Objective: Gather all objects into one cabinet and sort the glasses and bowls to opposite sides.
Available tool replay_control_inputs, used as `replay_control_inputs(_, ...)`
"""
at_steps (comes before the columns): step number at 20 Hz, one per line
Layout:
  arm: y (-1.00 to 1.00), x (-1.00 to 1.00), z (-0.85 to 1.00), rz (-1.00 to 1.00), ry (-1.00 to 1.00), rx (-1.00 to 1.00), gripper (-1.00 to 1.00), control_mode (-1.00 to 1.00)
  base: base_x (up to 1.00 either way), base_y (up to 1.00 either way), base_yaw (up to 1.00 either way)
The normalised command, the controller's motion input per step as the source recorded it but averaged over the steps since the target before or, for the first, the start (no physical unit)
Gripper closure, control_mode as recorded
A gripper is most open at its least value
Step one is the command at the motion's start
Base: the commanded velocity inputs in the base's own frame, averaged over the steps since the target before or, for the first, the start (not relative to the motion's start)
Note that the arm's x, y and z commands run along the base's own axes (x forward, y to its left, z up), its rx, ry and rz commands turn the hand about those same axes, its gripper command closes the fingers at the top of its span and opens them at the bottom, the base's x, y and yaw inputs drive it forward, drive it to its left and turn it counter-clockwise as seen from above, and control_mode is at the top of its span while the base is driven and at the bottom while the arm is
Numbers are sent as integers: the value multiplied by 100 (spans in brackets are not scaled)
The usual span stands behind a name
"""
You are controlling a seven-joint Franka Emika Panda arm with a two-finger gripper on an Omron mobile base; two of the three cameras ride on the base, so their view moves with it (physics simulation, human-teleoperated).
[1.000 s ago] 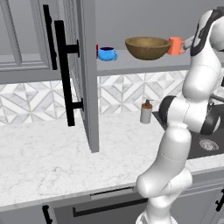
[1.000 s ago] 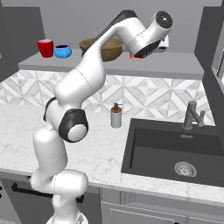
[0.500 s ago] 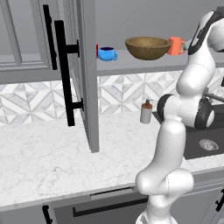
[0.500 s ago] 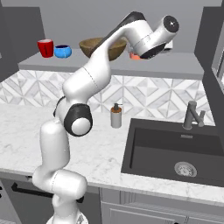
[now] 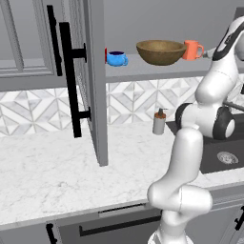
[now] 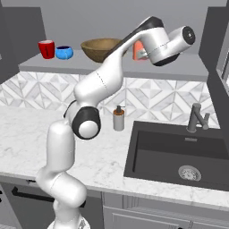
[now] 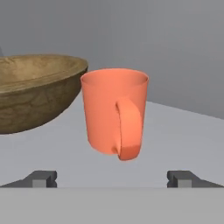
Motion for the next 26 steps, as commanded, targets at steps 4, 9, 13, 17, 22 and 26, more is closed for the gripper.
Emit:
replay_control_inputs(4,0,8,-19,5,-8,0,-100,-100,0,0,0)
replay_control_inputs(9,0,16,-6,0,-2,0,-100,-100,0,0,0)
replay_control_inputs(13,0,15,-1,0,0,0,-100,-100,0,0,0)
replay_control_inputs(17,0,7,-4,0,0,0,-100,-100,0,0,0)
replay_control_inputs(22,2,0,-2,0,0,0,-100,-100,0,0,0)
replay_control_inputs(26,8,1,0,0,0,0,-100,-100,0,0,0)
